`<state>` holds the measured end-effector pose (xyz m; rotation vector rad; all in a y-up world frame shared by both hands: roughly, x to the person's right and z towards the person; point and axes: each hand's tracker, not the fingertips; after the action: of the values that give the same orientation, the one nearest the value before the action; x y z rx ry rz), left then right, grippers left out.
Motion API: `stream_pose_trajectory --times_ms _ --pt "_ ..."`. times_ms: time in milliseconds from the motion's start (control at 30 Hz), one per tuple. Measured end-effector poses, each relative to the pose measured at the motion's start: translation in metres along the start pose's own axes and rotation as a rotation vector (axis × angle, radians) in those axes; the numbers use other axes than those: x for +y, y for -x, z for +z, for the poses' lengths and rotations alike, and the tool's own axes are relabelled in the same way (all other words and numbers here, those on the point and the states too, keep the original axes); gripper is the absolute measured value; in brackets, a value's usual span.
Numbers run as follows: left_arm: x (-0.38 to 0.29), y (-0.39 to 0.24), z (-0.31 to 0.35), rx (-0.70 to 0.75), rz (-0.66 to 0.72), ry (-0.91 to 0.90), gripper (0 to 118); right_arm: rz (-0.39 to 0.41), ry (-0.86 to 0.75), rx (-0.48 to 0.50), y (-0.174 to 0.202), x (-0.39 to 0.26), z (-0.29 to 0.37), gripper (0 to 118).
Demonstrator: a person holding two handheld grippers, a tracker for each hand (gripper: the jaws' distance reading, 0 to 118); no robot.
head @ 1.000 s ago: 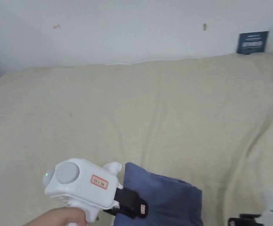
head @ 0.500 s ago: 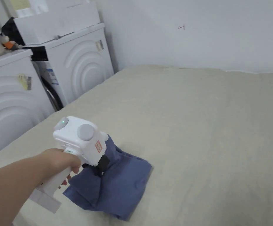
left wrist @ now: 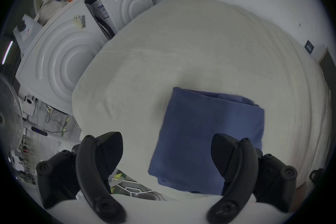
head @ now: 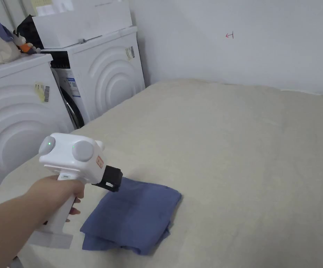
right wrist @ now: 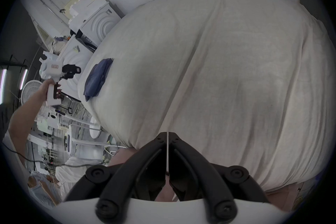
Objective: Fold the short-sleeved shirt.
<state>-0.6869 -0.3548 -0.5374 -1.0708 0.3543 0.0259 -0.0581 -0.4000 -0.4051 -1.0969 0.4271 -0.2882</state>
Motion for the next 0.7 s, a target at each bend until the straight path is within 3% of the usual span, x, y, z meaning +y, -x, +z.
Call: stream_pose_trajectory --times_ms 67,100,133,200,367,467,600,700 --pt "-0.017 -0.03 0.027 -0.061 -0.04 -0.011 101 -0.028 -0.018 0.0 -0.007 -0.002 0.009 2" --pt "-0.025 -0.045 0.04 -0.106 -0.069 -0.052 93 -0.041 -0.03 -0.009 -0.011 -0.004 0.014 2" --pt "-0.032 -0.061 0.053 -0.156 -0.096 -0.103 75 -0.05 -0.042 -0.025 -0.014 -0.006 0.02 2" --pt "-0.048 -0.1 0.075 -0.275 -0.121 -0.169 0 -0.065 -0.073 -0.046 -0.023 -0.01 0.035 2" --pt "-0.096 -0.21 0.15 -0.52 -0.21 -0.25 0 -0.098 -0.185 -0.095 -0.039 -0.021 0.09 2" --pt "-0.121 -0.256 0.201 -0.56 -0.283 -0.445 0 -0.105 -0.277 -0.124 -0.047 -0.029 0.133 2" --pt "-0.162 -0.292 0.275 -0.606 -0.224 -0.724 0 -0.089 -0.48 -0.203 -0.049 -0.04 0.198 2" --pt "-0.186 -0.305 0.315 -0.619 -0.19 -0.862 0 -0.024 -0.677 -0.258 -0.035 -0.051 0.246 2"
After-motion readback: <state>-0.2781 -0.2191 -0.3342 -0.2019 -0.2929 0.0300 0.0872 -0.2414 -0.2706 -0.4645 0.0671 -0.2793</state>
